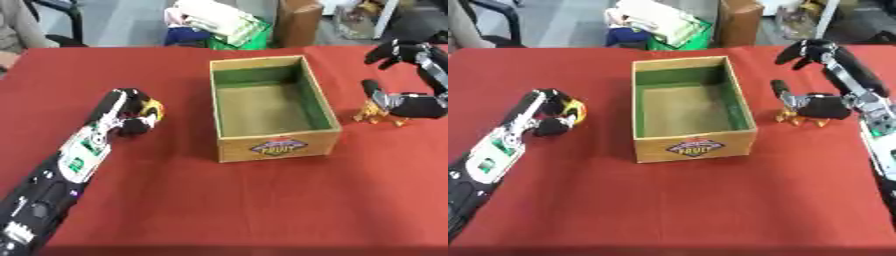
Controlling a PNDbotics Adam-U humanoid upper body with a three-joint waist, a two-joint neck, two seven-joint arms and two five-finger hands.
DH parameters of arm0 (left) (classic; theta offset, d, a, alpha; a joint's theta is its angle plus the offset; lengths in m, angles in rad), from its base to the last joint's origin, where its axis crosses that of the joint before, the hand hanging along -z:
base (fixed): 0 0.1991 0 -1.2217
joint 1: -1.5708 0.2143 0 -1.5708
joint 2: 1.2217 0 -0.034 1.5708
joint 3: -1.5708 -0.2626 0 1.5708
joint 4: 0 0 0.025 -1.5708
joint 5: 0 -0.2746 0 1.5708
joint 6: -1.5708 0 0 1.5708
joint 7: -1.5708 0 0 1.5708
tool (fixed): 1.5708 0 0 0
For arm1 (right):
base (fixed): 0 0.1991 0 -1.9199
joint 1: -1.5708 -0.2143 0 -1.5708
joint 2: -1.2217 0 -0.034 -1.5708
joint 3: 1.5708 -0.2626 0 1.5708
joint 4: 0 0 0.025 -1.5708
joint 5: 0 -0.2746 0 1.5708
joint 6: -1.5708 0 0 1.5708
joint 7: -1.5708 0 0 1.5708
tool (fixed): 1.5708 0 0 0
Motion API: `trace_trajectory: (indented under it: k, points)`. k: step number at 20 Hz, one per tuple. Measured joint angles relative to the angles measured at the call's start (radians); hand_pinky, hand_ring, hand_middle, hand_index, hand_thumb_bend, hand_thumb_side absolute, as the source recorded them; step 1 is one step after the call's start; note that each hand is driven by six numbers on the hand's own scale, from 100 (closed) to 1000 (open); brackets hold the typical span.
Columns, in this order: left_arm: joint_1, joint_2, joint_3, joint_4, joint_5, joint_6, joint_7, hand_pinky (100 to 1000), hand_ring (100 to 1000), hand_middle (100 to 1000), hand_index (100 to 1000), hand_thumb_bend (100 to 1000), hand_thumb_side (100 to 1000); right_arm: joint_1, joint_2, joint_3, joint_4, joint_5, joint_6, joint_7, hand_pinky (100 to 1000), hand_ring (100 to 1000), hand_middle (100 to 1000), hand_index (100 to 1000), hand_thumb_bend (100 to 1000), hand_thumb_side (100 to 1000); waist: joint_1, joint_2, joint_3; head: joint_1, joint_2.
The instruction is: Pick up objects on the table and place them in the box.
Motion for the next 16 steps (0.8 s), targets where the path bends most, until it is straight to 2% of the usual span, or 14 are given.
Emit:
trace_trajectory:
  k: [1, 6, 8, 9, 16]
  points:
    - [0.000, 0.002, 0.000, -0.003, -0.018, 0.006, 0.006, 628, 528, 454, 650, 100, 202, 0.000, 0.000, 0.000, 0.001, 0.000, 0.000, 0.000, 650, 754, 697, 722, 201, 397, 0.000, 0.000, 0.000, 0.000, 0.000]
    - [0.000, 0.009, 0.001, -0.014, -0.105, 0.040, 0.069, 532, 389, 278, 460, 100, 227, 0.000, 0.000, 0.000, 0.001, 0.000, 0.000, 0.000, 650, 754, 697, 721, 200, 396, 0.000, 0.000, -0.001, 0.000, 0.000]
    - [0.000, 0.009, 0.006, -0.017, -0.136, 0.050, 0.102, 518, 366, 247, 429, 100, 257, 0.000, 0.000, 0.000, 0.001, 0.000, 0.000, 0.000, 649, 754, 697, 721, 198, 395, 0.000, 0.000, -0.001, 0.000, 0.000]
    - [0.000, 0.009, 0.009, -0.018, -0.148, 0.055, 0.118, 517, 364, 243, 426, 100, 229, 0.000, 0.000, 0.000, 0.002, 0.000, 0.000, 0.000, 649, 754, 697, 721, 200, 395, 0.000, 0.000, -0.001, 0.000, 0.000]
    - [-0.006, 0.020, 0.019, -0.082, -0.162, 0.066, 0.185, 523, 371, 246, 428, 100, 219, 0.000, 0.000, 0.000, 0.002, 0.000, 0.000, 0.000, 650, 754, 697, 722, 199, 393, 0.001, -0.002, -0.002, -0.001, 0.000]
